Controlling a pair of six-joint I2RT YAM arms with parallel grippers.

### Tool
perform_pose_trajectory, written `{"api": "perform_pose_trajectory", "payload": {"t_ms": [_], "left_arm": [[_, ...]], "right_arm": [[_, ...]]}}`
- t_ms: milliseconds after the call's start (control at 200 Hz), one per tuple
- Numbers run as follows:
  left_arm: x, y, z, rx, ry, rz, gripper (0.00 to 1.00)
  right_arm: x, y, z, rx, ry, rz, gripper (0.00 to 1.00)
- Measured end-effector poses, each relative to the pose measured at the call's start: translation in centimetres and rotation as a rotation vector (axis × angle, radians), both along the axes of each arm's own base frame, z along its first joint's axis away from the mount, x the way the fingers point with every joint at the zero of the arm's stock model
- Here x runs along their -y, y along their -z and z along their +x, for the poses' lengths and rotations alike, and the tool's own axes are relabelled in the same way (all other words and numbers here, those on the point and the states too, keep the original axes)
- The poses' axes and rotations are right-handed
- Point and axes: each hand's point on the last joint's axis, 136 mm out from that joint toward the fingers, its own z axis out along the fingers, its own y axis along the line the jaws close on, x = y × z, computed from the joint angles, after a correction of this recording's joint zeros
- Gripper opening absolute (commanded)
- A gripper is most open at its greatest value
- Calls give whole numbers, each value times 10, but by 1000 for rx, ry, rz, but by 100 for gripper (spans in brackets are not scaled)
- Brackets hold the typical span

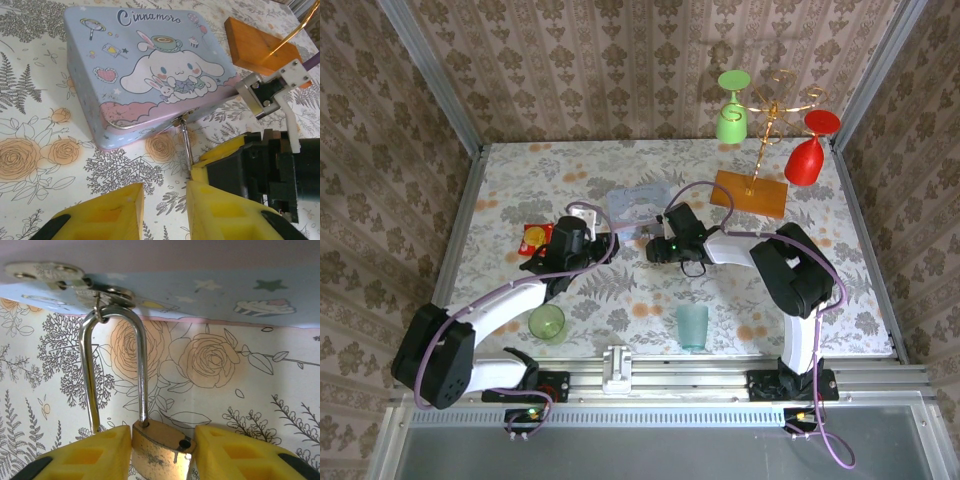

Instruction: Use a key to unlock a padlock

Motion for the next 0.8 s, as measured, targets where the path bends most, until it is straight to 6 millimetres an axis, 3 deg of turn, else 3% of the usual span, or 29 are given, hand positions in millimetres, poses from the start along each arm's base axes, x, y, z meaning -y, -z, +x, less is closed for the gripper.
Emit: {"api": "perform_pose_trajectory", "payload": {"t_ms": [115,190,400,665,800], "left_arm": [[-1,4,1,-10,-1,-4,28],[-1,6,2,-16,-2,-7,28],[1,6,4,-17,1,-20,28],[3,14,6,-29,1,-13,27],[4,12,9,-30,7,4,27]], "right_arm": [[0,0,2,-3,-3,16,37],[-1,-1,3,-1,-4,22,31],[-4,0,10,0,-13,63,31],[-7,-3,16,24,4,111,18],[-8,-3,17,34,25,146,16]]}}
